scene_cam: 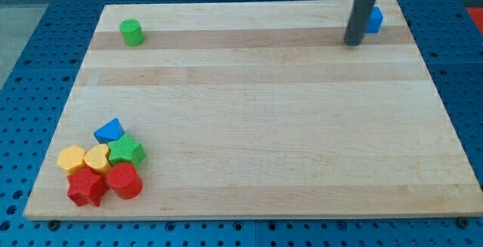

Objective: Separate the blue triangle from the green star

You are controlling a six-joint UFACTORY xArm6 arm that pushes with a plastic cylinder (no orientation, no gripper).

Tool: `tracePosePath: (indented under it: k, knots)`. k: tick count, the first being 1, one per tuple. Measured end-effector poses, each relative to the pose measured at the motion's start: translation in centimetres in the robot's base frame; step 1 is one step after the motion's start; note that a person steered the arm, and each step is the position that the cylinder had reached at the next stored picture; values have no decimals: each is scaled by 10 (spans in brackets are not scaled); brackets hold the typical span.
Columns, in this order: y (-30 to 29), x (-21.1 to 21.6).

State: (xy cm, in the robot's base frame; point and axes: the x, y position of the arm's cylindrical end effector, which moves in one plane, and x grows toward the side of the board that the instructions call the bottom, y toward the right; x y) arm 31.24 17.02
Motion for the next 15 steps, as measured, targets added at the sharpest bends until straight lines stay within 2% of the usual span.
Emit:
tracePosePath:
  k: [6,9,12,15]
  knots:
    - [-132,0]
    - [-224,13]
    - [-350,89]
    - [-455,137]
